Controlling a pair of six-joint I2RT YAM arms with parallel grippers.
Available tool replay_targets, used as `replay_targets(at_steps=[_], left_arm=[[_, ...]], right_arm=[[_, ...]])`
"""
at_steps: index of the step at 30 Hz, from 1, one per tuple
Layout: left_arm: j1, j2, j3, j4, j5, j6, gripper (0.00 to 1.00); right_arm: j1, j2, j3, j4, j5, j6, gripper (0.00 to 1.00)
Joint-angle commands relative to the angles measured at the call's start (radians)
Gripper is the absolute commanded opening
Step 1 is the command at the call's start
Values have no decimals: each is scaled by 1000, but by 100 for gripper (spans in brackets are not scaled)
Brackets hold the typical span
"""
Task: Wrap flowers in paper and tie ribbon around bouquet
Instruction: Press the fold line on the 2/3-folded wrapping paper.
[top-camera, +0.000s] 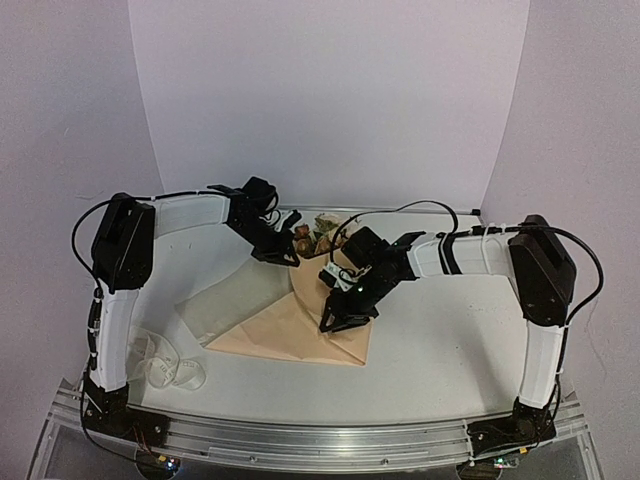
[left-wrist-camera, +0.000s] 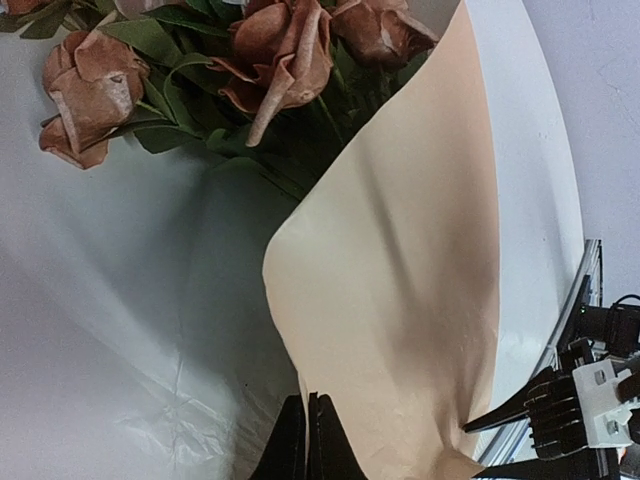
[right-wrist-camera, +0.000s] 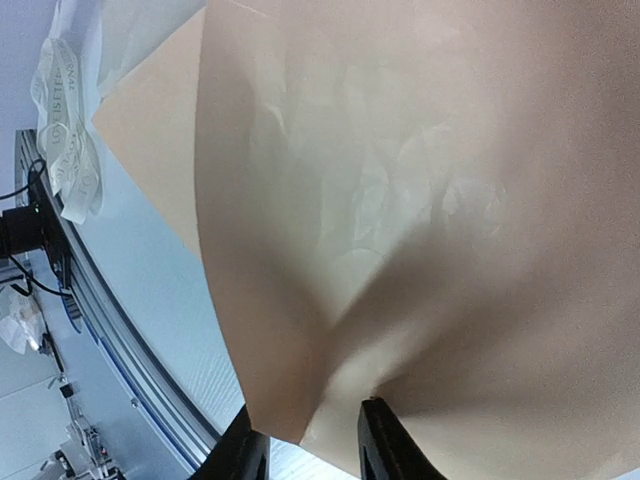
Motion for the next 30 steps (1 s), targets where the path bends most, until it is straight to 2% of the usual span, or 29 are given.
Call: replay_targets(at_steps=[1,5,8,19,30], left_arm=[[13,-19,19,46,-26,-4,0],[25,-14,21,62,-13,6,0],[32,-23,4,92,-2,17,0],[54,4,-7,119,28,29,0],[59,23,-40,156,-3,-14,0]], right_arm=[[5,-45,12,-4,29,4,47],[-2,-110,-56,39,50,70,59],[-5,-157,-127,102,61,140,61],[-6,-195,-404,430,101,398,32],[3,-166,-524,569,125,485,27]])
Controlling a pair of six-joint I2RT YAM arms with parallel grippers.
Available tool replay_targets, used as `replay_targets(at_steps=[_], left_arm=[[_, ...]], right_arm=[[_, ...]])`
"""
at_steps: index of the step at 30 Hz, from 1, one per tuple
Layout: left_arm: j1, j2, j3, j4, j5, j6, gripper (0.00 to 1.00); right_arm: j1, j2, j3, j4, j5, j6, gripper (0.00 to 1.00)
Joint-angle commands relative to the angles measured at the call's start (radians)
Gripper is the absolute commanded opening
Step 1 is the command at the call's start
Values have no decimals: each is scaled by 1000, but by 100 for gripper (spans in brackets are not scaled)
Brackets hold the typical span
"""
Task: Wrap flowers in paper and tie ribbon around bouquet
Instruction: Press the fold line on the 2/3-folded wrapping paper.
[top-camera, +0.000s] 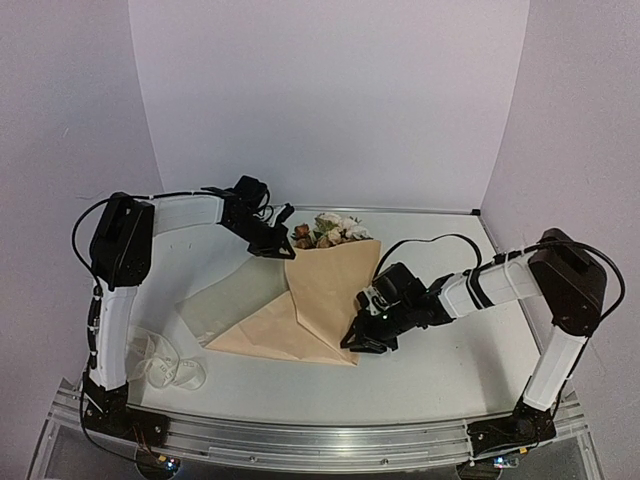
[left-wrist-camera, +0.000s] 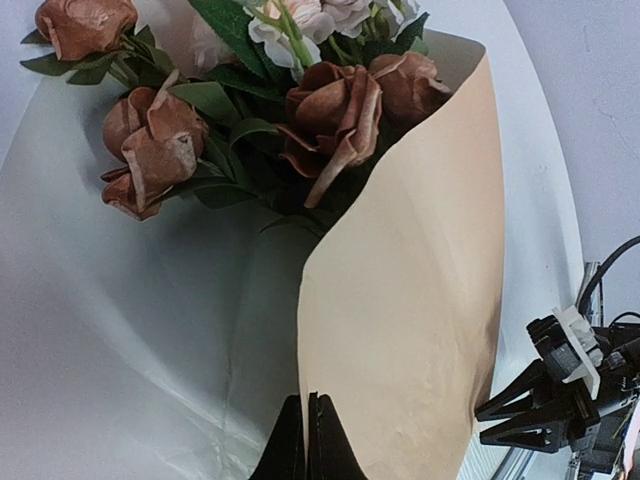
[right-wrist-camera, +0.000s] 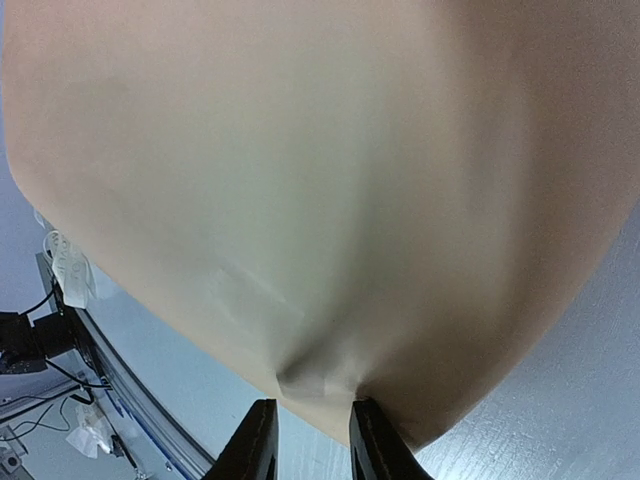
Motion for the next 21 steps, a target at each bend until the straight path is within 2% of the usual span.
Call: replay_targets(at_steps=[1,3,10,13,18,21], left_arm=[[8,11,-20,50,-21,-29,0],[8,6,-36,64,-23,-45,2],[2,-140,-111,132,-77,-113,39],[-32,-237,-161,149,-120,-122,45],[-141,-334,-223,123,-143,-122,46],[-215,-329,-252,129,-91,-143,40]], right_arm=[[4,15,-42,85,32,43,27],[4,12,-59,88,34,41,27],[5,6,-69,90,30,32,27],[5,7,-63,91,24,34,27],[6,7,-51,90,18,34,27],[6,11,-42,90,15,36,28]])
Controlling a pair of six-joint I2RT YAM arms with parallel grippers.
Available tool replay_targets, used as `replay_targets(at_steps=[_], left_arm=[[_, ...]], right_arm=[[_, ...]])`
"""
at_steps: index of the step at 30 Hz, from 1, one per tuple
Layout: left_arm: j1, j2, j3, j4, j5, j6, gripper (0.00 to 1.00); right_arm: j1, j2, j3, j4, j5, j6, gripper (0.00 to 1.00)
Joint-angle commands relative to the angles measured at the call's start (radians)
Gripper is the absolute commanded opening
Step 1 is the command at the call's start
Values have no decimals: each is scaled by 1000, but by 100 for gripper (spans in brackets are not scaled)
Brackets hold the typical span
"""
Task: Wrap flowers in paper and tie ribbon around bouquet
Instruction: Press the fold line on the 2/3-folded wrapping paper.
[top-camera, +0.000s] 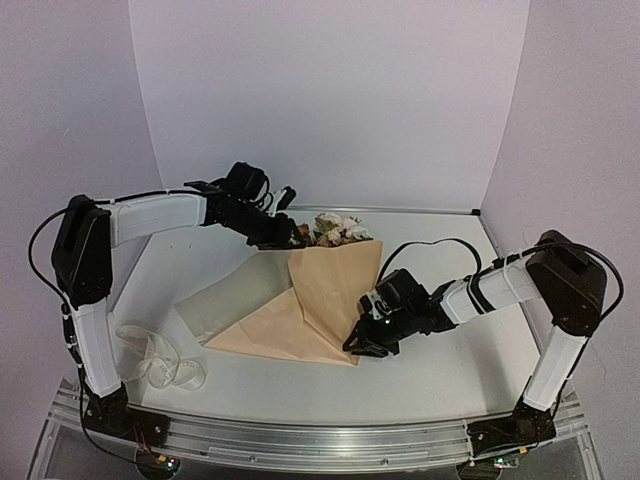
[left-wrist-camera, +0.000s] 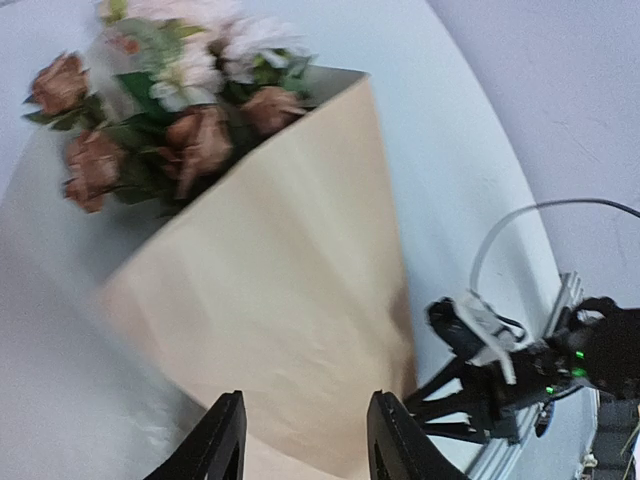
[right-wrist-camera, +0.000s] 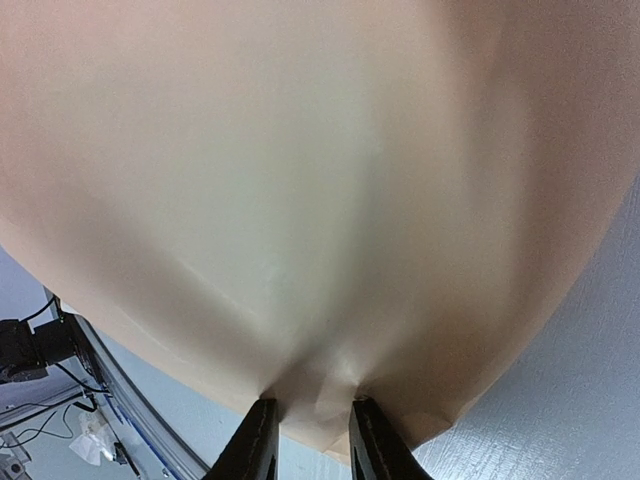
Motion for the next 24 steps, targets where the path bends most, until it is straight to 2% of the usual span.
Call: replay_targets(at_steps=[1,5,7,16,24], left_arm=[[-125,-32,-52,37,56,-38,36],[-179,7,-110,60,109,-71,23],[-183,16,-165,101,129,-98,20],[-183,70,-287,227,146,-162,17],[-181,121,-319,225,91,-196,13]], right_arm=[[6,10,18,8,4,5,27],[7,10,25,5,6,5,28],[7,10,29,3,8,6,28],[8,6,38,5,13,22,27],[8,-19,39,11,7,57,29]])
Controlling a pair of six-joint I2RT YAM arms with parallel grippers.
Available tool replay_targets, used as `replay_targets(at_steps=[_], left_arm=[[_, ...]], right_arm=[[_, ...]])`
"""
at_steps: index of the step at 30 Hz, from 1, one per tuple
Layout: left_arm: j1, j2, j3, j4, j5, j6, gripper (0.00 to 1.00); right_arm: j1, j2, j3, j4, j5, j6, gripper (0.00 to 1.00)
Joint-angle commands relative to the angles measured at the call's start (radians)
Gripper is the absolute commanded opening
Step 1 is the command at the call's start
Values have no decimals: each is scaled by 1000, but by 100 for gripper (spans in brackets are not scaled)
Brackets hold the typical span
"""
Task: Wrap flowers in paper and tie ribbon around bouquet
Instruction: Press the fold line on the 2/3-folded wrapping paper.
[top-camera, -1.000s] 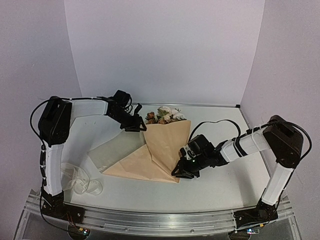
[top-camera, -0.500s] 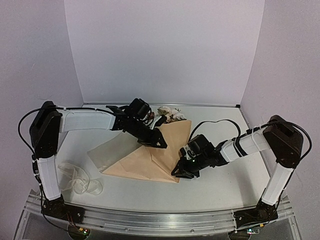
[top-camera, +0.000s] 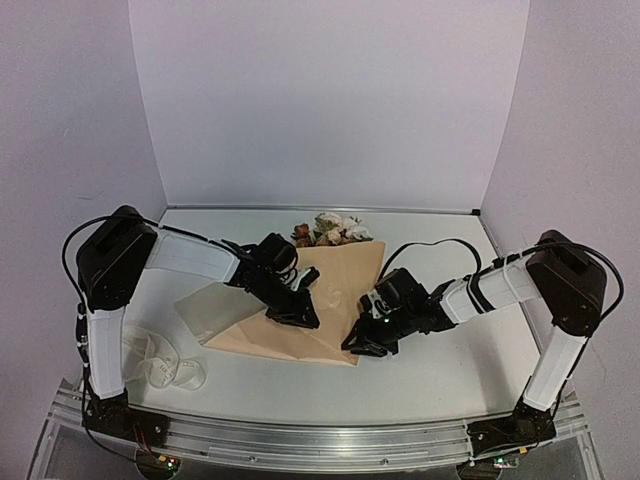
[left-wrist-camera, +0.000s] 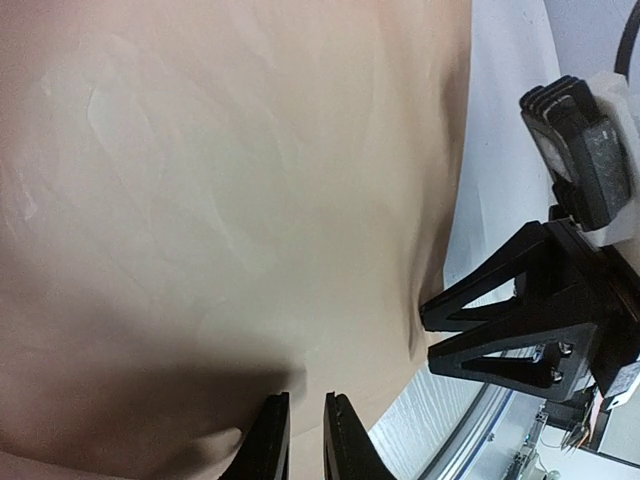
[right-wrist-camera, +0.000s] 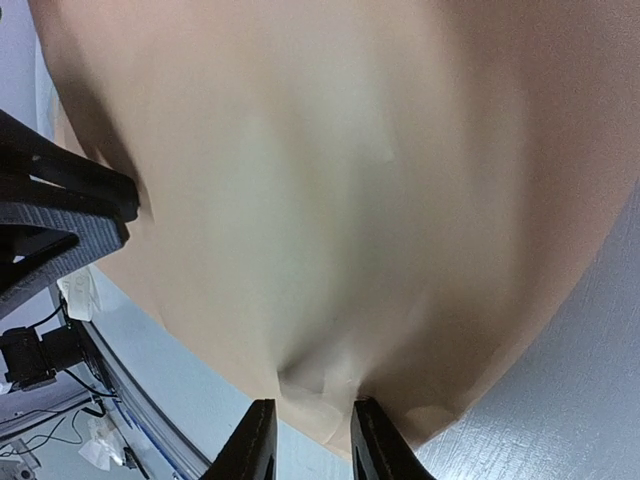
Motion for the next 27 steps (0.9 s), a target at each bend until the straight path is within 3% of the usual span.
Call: replay_targets(at_steps=[1,7,27], left_arm=[[1,25,-24,35,-34,-28,11],[1,76,-32,11,-58,-20,1],[3,90,-22,-24,-50,24,0]], right_arm=[[4,-18,34,14,2,37,30],[-31,-1,8,86,-2,104,30],[-232,182,71,291,17,299,29]])
